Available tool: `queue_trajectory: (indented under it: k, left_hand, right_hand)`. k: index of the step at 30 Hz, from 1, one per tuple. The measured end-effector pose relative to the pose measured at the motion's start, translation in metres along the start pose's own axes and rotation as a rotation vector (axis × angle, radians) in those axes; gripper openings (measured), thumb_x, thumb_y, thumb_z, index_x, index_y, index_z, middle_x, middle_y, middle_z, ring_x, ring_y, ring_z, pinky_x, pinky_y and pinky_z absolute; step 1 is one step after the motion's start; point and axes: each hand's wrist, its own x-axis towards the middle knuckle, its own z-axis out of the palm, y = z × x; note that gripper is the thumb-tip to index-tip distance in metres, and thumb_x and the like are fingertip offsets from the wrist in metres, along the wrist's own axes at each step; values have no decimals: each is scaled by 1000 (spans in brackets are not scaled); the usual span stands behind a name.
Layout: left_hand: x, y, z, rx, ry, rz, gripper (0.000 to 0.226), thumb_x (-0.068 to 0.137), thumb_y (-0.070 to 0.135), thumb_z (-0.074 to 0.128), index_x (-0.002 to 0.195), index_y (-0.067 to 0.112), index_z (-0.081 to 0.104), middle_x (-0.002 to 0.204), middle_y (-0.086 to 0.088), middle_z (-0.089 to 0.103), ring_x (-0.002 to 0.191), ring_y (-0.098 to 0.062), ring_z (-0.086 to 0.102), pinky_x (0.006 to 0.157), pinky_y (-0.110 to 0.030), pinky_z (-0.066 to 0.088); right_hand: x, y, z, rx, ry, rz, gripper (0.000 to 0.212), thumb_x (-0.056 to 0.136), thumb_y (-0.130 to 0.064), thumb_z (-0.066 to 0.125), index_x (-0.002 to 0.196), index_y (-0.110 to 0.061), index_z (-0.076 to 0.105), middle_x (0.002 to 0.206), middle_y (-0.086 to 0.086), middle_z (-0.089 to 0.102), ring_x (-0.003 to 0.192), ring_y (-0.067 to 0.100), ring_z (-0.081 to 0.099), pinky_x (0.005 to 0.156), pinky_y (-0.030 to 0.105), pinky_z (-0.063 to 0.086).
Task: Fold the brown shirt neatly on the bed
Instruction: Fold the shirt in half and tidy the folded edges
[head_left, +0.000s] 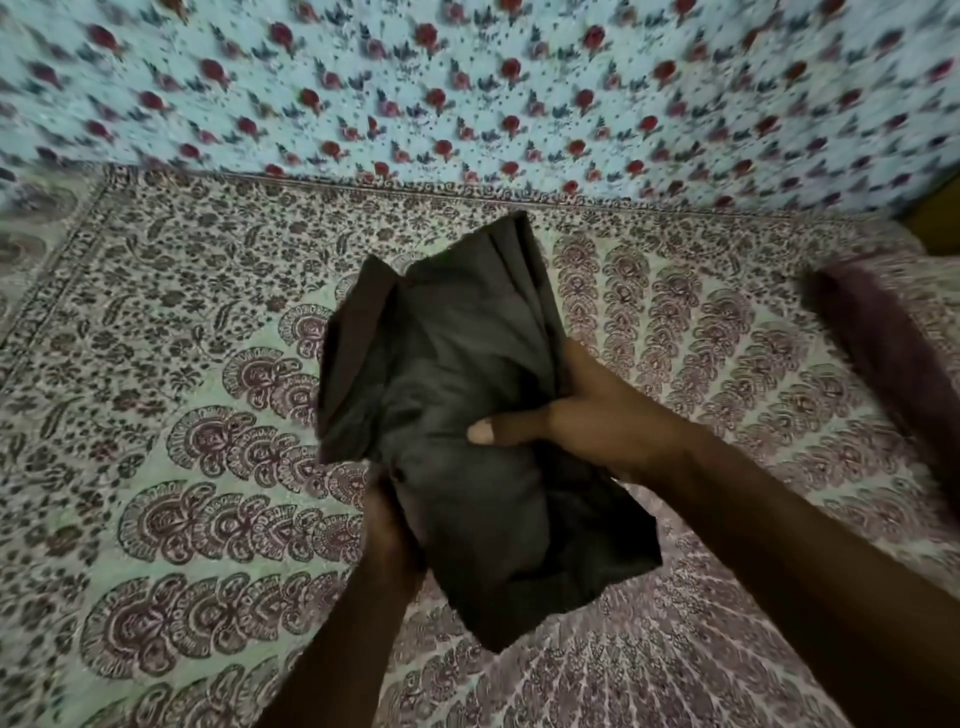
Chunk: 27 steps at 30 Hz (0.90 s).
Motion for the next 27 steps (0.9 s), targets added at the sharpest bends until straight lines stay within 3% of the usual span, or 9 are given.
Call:
queue_trajectory:
  k: [2,5,8,10,12,16,21,25,27]
  left_hand:
    - [-14,9,-14,-169,-140,32,47,71,45,81,98,8,82,101,-15,79,94,-30,76,78,-40,63]
    - [-35,24,-48,-378,-360,240,64,102,34,30,139,-14,51,147,-36,47,140,-42,48,120,-45,33]
    - [-78,56,-77,-304,-303,210,34,90,24,59,106,0,78,123,-20,72,119,-34,68,103,-43,53]
    - [-117,76,-105,-269,-221,155,31,84,22,55,90,10,83,111,-15,77,102,-34,75,83,-47,63]
    - [-145,97,-142,-134,-112,147,35,86,26,52,101,15,83,121,-12,74,105,-33,75,87,-50,62]
    - [-201,145,-208,91,-68,78,60,62,27,94,118,15,77,134,-14,68,116,-32,70,93,-48,59]
    - [-267,200,-287,452,231,274,22,96,16,65,114,16,78,121,-11,75,106,-28,74,79,-36,64]
    - [-301,254,-356,510,267,313,38,71,26,85,106,12,80,111,-10,78,99,-28,77,72,-29,63]
    - [-308,282,-392,525,284,291,17,72,15,80,89,17,84,106,-8,79,90,-22,78,70,-27,63]
  right_hand:
    - [-15,-12,26,52,-42,-17,54,76,13,81,111,-26,66,109,-11,79,106,14,75,90,36,63]
    - [-29,-18,64,69,-98,-17,60,76,15,80,119,-25,65,120,-3,76,111,17,73,94,39,61]
    - [-46,-17,104,130,-128,-26,58,76,19,76,118,-22,68,115,-2,78,107,17,75,85,32,62]
    - [-59,-14,130,161,-126,-19,62,76,18,76,127,-16,65,117,-1,78,108,17,75,85,31,62]
    - [-76,-13,159,160,-128,-32,58,76,15,76,124,-16,66,116,-1,78,107,17,75,87,32,63]
    - [-107,-5,221,199,-138,-1,57,82,14,73,131,-13,63,120,1,77,107,19,75,82,32,63]
    - [-117,20,301,259,-119,72,50,83,14,73,118,-22,68,110,-7,79,100,14,77,75,27,63]
    - [-103,53,367,268,-39,144,55,78,12,78,120,-21,68,118,2,78,104,20,76,85,40,64]
    - [-93,73,402,302,-15,190,57,76,11,80,122,-19,68,118,5,77,107,24,75,90,47,62]
